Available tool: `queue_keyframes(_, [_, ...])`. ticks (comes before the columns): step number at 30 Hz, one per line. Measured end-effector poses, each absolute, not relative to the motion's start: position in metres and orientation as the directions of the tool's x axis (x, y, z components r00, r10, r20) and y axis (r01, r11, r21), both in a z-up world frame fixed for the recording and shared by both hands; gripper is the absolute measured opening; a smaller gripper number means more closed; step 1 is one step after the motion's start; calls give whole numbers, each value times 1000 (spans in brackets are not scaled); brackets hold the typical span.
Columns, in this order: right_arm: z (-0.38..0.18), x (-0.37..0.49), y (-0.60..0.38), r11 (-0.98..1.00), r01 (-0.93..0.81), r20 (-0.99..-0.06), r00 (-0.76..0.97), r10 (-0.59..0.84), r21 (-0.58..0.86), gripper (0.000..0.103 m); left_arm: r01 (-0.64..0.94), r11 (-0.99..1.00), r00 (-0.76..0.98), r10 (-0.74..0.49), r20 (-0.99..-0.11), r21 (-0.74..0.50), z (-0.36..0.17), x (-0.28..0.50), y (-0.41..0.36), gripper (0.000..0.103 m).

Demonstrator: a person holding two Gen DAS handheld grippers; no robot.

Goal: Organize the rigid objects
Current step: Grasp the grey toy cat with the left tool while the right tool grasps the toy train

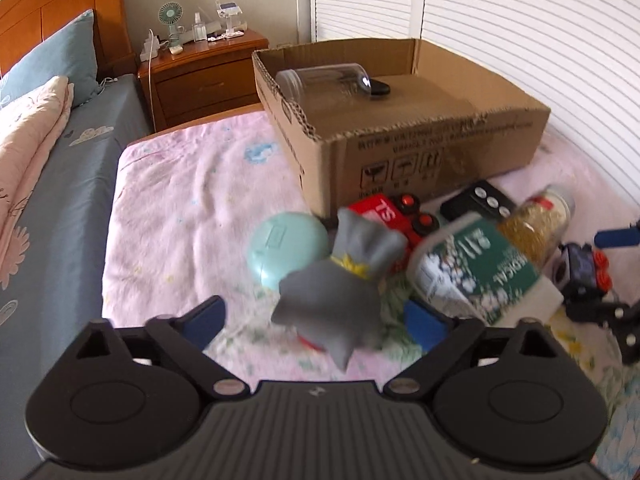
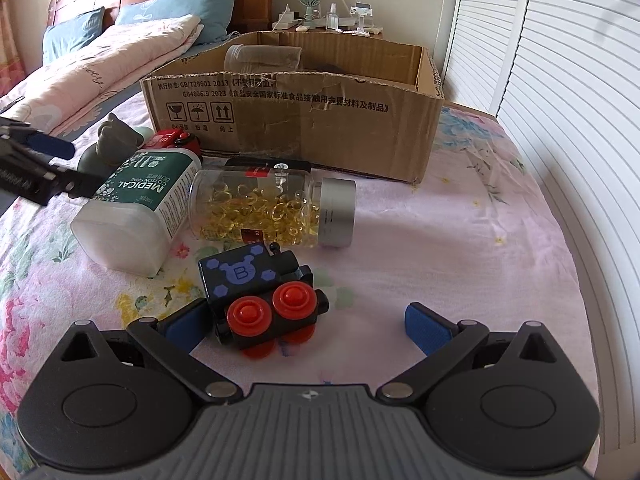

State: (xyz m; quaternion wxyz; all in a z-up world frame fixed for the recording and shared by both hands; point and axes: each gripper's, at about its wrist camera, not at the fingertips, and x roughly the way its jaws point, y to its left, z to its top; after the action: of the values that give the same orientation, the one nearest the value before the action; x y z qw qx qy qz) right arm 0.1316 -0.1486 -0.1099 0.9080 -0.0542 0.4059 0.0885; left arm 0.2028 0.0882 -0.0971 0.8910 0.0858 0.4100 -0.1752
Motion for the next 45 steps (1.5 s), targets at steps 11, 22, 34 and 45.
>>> queue_keyframes(11, [-111,132,-149,976,-216,-741,659,126,-26,103,378,926,598,-254,-760,-13,-102,212,83,63])
queue_keyframes(22, [-111,132,-148,976,-217,-740,660,127,-26,103,437,899,565,-284,-775,-11,-92,186,88,57])
queue_keyframes(34, [-111,132,-148,975,-222,-740,660,129,-27,103,512,857,512,-256,-820,52,-92,154,99,59])
queue_keyframes(45, [-111,130,-148,973,-228,-736,663,135,-27,103,367,930,555,-216,-804,4,-81,146,126,82])
